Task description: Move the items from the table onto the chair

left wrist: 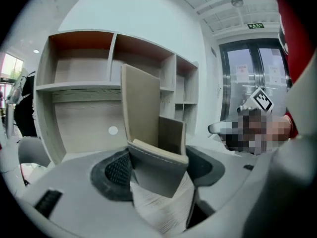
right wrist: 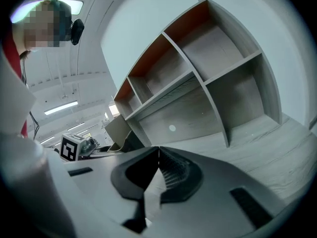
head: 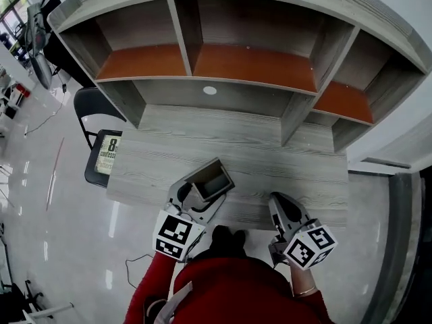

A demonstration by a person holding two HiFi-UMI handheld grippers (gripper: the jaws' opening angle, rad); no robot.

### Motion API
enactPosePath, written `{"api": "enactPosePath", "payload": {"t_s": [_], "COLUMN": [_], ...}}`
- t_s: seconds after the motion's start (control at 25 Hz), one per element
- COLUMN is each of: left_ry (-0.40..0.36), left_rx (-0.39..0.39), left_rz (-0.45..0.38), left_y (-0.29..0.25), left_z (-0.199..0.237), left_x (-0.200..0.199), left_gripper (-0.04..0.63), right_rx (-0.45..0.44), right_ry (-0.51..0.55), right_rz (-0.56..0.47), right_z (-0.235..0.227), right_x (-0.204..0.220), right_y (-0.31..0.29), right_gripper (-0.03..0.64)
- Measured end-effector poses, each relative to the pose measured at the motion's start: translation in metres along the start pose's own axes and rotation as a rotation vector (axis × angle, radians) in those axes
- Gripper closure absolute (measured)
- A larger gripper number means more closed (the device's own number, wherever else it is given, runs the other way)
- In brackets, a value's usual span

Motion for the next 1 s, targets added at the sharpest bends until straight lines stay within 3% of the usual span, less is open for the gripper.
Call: {"api": "enactPosePath", "payload": {"t_s": [0.2,0.48,0.68,1.0], "left_ry": [0.088,0.227,0.319,0.422], "left_rx": [-0.128,-0.345,-0.482,-0.599], "left_rz": [0.044,0.072,0.045,0.035], "left_y": [0.027,0.101,0.156,0.255], "left_z": [-0.002,0.024,0.059,0.120], "left_x": [0.025,0.062,0.095,0.170], "left_gripper": [0.275,0.275,0.274,0.275], "right_rx": [-0.098,-0.311,-0.420,-0.505], "right_ry": [0.034,0.117,0.203,0.279], "right_rz": [0.039,0.115,0.180,0.263], "right_z": [0.014,0.069,0.128,0.259], "right_x": [0.003,0.004,0.007,0.049], "right_y": [-0.013,-0.062,-0.108,-0.200], "right_gripper": [0.601,0.601,0.601,0.601]}}
Point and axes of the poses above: the fingertips, and each gripper's own axes: y backward along the fingers, z to its left, x out of its underside, the point moved 9 cm from there along y, backward along the fingers, and after that the axes turned 12 degrees about z, right-handed, at the moved point
